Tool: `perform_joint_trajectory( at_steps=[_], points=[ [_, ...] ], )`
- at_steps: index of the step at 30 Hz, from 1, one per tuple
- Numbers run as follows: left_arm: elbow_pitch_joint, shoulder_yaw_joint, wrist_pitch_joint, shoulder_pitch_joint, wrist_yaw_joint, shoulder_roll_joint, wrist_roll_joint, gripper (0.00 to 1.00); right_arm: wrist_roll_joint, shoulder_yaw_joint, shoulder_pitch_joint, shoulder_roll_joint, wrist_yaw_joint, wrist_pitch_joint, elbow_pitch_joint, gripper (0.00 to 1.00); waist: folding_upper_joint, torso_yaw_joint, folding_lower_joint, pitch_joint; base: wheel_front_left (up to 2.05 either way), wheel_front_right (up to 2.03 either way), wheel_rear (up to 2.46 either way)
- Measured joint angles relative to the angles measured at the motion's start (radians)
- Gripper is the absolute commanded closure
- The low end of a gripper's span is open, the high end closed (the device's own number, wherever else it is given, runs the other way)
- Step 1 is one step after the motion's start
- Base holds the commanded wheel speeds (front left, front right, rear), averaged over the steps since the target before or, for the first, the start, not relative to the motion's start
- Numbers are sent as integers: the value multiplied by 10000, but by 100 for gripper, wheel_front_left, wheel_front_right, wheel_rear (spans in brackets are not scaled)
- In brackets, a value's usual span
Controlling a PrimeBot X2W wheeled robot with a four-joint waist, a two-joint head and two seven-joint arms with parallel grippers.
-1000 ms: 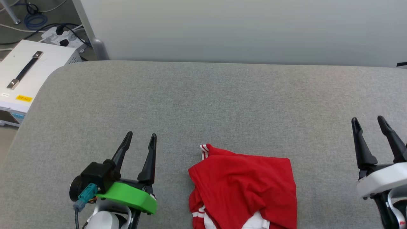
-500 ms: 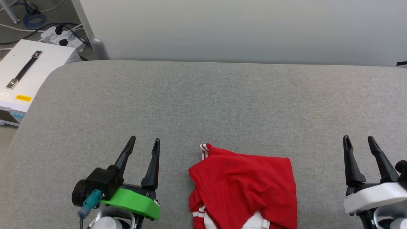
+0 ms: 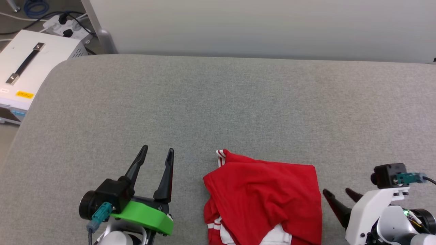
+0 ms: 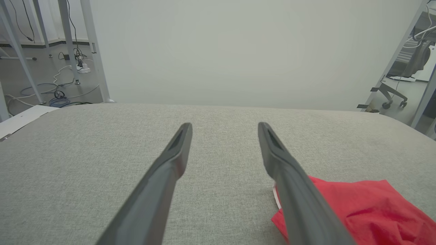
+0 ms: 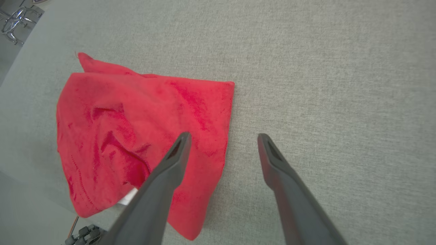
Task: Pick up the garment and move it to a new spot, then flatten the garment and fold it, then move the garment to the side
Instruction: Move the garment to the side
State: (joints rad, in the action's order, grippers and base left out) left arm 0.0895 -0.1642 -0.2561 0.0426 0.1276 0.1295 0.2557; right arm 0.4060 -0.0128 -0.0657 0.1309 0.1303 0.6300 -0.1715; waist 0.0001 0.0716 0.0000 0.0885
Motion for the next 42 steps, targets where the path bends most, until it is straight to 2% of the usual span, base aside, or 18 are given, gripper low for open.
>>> perform_joint_trajectory(
  at_steps=[3,7,11,23,24,25,30,33,36,42],
  points=[
    [13,-155,0,107,2,10,0,0,-140,56,24,-203,0,1478,-364,0,0,87,0,176,0,0,0],
    [54,-284,0,326,0,13,0,0,-353,288,145,-393,0,2485,-284,0,0,275,0,427,0,0,0],
    [117,-353,0,448,0,33,0,0,-579,447,371,-560,0,2888,94,0,0,497,0,655,0,0,0],
    [157,-431,0,682,0,52,0,0,-594,86,805,-667,-2,2836,1434,0,0,1057,0,1209,0,0,0],
    [167,-433,0,685,2,52,0,0,-598,-8,821,-662,-2,2834,1521,53,0,1073,0,1230,0,0,0],
    [176,-437,0,689,2,52,0,0,-604,-75,843,-639,-2,2798,1569,100,0,1082,0,1234,0,0,0],
    [245,-387,0,705,2,82,0,0,-579,-403,891,-430,-2,2418,1661,100,-1,1003,0,1144,0,0,0],
    [257,-357,0,704,2,96,0,0,-579,-619,966,-96,13,2086,1561,100,0,888,0,1041,0,0,0],
    [253,-364,0,697,2,98,0,0,-604,-880,1026,420,13,1885,1404,100,0,719,0,926,0,0,0],
    [305,-378,0,663,0,88,-12,0,-709,-1122,1335,1873,13,1697,966,100,0,205,0,739,0,0,0]
  ],
)
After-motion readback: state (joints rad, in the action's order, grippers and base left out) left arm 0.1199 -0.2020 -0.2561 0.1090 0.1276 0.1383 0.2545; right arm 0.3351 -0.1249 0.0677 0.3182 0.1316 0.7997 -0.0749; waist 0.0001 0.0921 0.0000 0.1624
